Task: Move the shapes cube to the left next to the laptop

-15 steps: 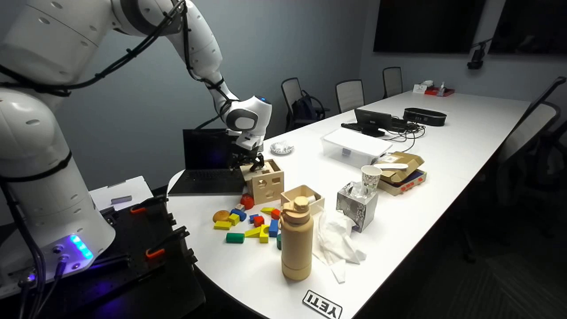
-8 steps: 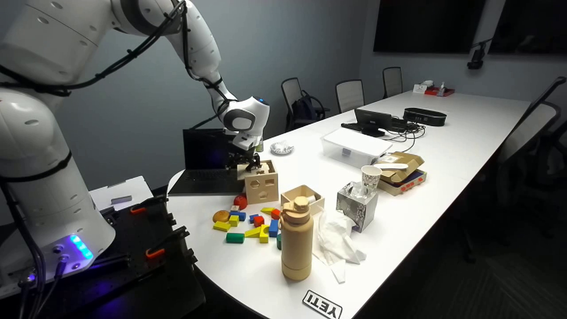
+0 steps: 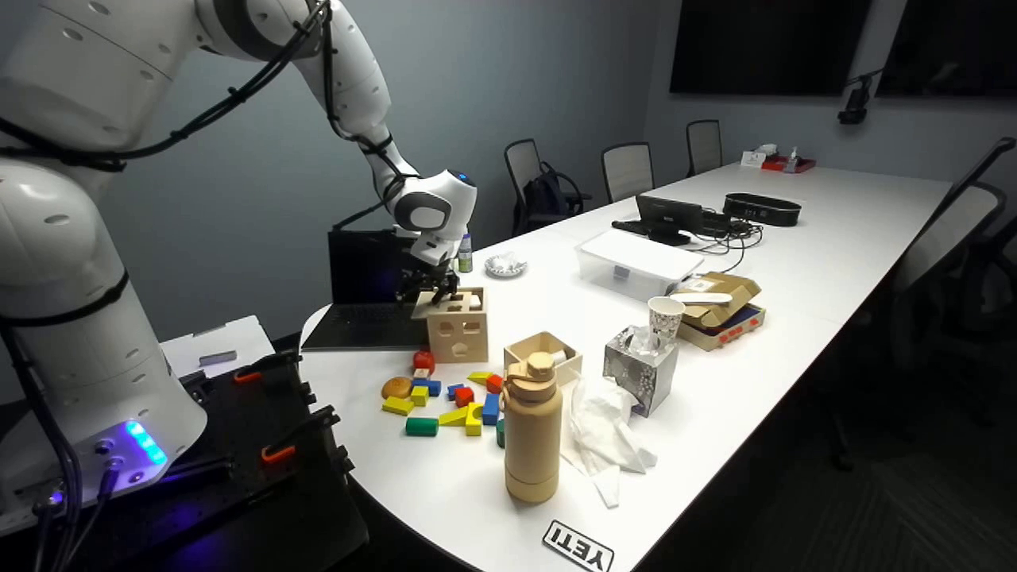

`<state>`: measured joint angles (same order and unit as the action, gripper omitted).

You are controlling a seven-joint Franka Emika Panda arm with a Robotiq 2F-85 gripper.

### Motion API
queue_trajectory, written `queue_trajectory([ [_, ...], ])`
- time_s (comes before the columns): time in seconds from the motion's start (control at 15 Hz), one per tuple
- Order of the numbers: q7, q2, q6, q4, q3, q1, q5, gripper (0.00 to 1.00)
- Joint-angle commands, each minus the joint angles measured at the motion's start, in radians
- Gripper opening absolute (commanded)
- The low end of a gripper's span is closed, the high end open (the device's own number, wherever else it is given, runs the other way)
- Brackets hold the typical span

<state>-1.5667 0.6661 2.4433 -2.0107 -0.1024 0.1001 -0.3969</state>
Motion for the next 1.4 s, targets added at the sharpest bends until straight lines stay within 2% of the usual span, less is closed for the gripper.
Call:
queue_trajectory([
  [0.0, 0.055, -0.037, -0.035, -0.029, -0.024, -0.005, -0.049, 1.0],
  [0.87, 0.14, -0.013, -0.06, -0.024, -0.055, -0.004, -0.138, 1.0],
  [1.33, 0.15, -0.058, -0.035, -0.069, -0.049, 0.008, -0.175, 1.0],
])
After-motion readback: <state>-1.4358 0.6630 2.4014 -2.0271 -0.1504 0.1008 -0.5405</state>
